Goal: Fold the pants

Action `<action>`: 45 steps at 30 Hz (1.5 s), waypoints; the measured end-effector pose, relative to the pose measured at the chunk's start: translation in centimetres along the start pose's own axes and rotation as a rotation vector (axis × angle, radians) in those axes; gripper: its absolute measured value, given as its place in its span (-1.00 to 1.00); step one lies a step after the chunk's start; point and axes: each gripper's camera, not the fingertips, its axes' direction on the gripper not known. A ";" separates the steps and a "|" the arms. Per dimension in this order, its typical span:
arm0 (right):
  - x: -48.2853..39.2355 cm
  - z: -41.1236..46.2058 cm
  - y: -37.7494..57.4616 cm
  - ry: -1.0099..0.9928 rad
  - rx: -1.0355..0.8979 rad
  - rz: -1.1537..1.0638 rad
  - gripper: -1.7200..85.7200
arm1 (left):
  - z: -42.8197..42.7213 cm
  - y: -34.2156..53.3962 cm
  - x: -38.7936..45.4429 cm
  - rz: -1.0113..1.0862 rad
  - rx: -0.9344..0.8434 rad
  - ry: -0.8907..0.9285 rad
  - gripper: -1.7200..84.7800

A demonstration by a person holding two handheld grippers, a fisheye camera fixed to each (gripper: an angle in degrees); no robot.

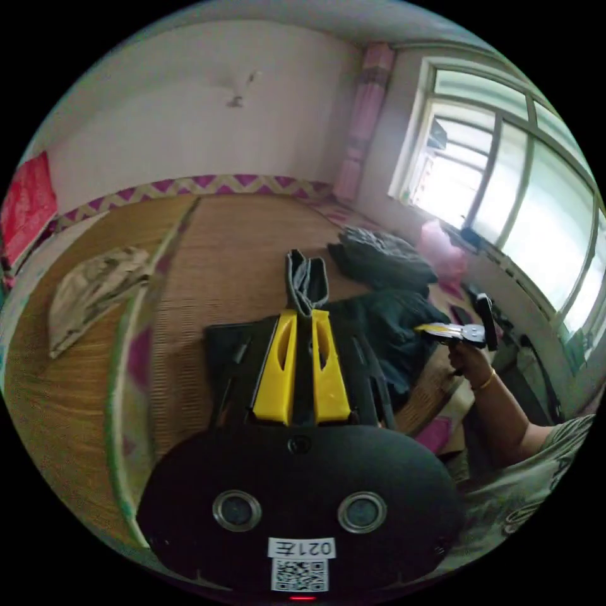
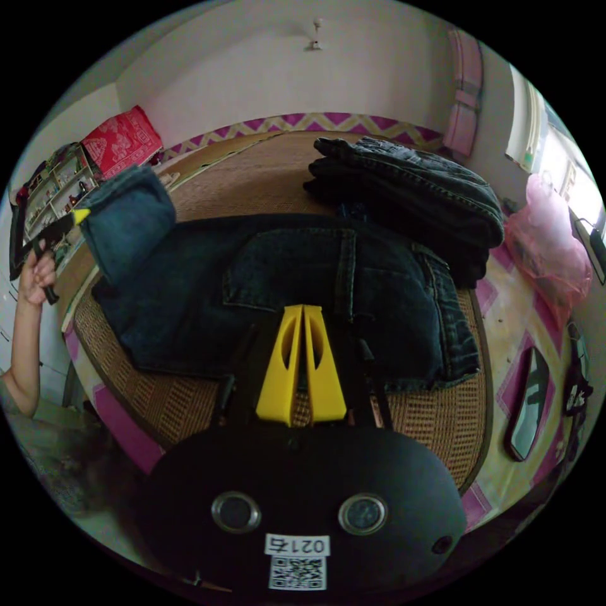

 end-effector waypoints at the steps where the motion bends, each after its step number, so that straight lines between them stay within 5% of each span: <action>1: -0.2 -0.1 0.0 0.004 0.000 -0.002 -0.98 | -2.3 0.3 -3.9 -0.037 0.009 -0.069 -0.92; 7: -1.1 -0.5 0.1 0.000 -0.002 0.009 -0.98 | -9.2 5.0 -23.2 -0.315 -0.020 -0.349 -0.93; 10: -1.9 -0.6 0.1 0.013 -0.004 0.007 -0.98 | -8.9 8.1 -30.8 -0.434 -0.095 -0.262 -0.94; 17: -3.2 -1.1 0.3 0.023 -0.005 0.004 -0.97 | -7.6 10.4 -37.0 -0.509 -0.123 -0.197 -0.92; 20: -4.0 -1.4 0.4 0.030 -0.004 0.000 -0.97 | -9.8 10.6 -38.7 -0.570 -0.087 -0.307 -0.92; 23: -4.7 -2.7 0.6 0.030 0.040 -0.002 -0.92 | -12.4 9.2 -37.2 -0.430 0.046 -0.316 -0.91; 28: -8.1 -5.1 -4.0 0.048 0.122 -0.275 -0.79 | -7.1 2.7 -30.6 -0.006 -0.092 -0.045 -0.81; 37: -7.5 1.7 -11.5 0.110 -0.202 -0.626 -0.71 | 6.2 -4.7 -26.4 0.352 -0.377 0.019 -0.70; 41: -6.2 2.5 -12.7 -0.078 -0.310 -0.654 -0.78 | 9.0 -5.5 -26.4 0.455 -0.505 0.059 -0.69; 45: -6.5 -0.2 -12.2 -0.062 -0.264 -0.731 -0.96 | 9.2 -5.2 -26.8 0.503 -0.543 0.038 -0.82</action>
